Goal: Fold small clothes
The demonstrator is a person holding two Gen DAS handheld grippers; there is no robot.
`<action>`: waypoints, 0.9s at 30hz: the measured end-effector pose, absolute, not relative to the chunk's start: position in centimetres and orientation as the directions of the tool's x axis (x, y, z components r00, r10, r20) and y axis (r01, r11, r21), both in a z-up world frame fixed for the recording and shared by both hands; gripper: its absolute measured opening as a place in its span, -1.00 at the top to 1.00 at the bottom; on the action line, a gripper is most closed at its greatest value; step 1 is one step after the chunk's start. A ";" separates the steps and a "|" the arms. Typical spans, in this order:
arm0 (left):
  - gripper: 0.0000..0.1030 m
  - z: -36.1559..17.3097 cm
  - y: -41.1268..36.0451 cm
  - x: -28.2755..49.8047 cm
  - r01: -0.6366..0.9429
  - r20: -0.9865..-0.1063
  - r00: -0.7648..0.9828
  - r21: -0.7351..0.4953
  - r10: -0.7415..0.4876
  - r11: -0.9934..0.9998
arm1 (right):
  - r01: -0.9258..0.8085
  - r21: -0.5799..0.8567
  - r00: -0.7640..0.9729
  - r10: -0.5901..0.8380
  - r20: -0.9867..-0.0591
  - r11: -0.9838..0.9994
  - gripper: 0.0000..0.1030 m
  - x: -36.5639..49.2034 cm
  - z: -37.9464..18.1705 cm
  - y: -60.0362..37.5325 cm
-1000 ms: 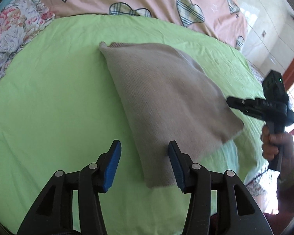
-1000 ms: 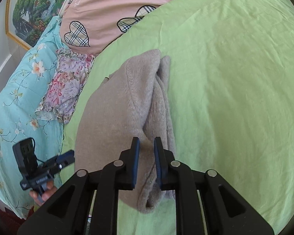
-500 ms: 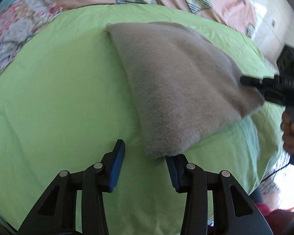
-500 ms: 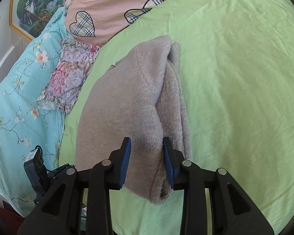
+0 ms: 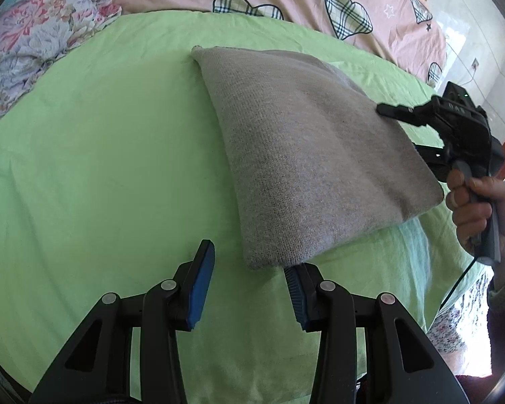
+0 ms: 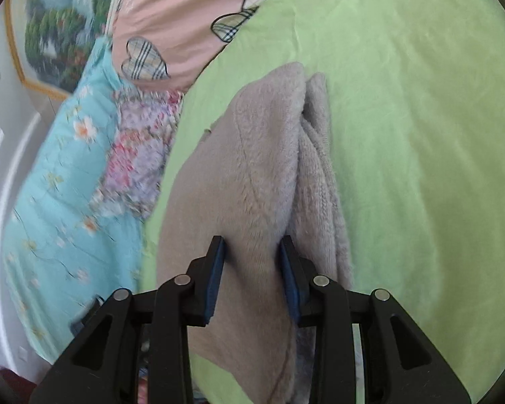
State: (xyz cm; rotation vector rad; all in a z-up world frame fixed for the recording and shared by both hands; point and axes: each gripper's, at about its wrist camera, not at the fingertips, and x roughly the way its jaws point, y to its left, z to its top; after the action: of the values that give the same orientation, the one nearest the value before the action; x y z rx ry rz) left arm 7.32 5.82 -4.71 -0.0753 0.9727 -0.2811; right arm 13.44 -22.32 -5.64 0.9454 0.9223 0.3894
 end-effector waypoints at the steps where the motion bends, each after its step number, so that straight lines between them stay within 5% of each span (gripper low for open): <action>1: 0.18 -4.8 5.8 7.4 0.201 -0.805 0.529 -0.189 -0.269 0.961 | 0.103 0.852 0.583 0.663 -0.470 0.513 0.25 13.5 -6.1 -22.6; 4: 0.21 -5.0 5.8 7.7 0.190 -0.811 0.521 -0.195 -0.268 0.962 | 0.098 0.880 0.596 0.681 -0.426 0.464 0.32 13.9 -6.6 -22.8; 5: 0.32 -4.9 5.7 7.9 0.191 -0.812 0.518 -0.197 -0.269 0.962 | 0.094 0.869 0.592 0.675 -0.441 0.485 0.74 14.1 -6.3 -22.6; 10: 0.70 -5.2 4.5 8.1 0.204 -0.832 0.499 -0.160 -0.243 0.966 | -0.042 0.744 0.661 0.577 -0.480 0.667 0.75 13.2 0.0 -21.9; 14: 0.73 -5.8 4.4 8.6 0.181 -0.843 0.477 -0.183 -0.249 0.966 | 0.040 0.533 0.592 0.410 -0.694 0.845 0.75 14.6 -1.8 -20.9; 20: 0.74 -5.8 4.8 8.5 0.163 -0.847 0.469 -0.196 -0.250 0.967 | 0.069 0.672 0.615 0.499 -0.611 0.737 0.40 11.0 -3.1 -22.8; 25: 0.77 -5.7 4.3 8.9 0.157 -0.853 0.463 -0.188 -0.241 0.969 | 0.004 0.641 0.560 0.530 -0.637 0.767 0.36 6.8 -2.7 -21.7; 26: 0.78 -5.7 4.3 8.9 0.156 -0.854 0.460 -0.192 -0.244 0.969 | 0.005 0.611 0.525 0.517 -0.675 0.792 0.52 6.5 -3.1 -21.2; 27: 0.79 -5.7 4.4 8.9 0.151 -0.855 0.455 -0.200 -0.247 0.968 | 0.009 0.554 0.509 0.473 -0.719 0.832 0.88 6.2 -3.2 -20.8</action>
State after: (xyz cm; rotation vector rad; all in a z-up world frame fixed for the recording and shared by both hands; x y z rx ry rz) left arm 8.90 4.44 -5.67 -0.0998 1.0708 -0.2462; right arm 6.21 -20.77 -3.20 0.5377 1.0079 0.2960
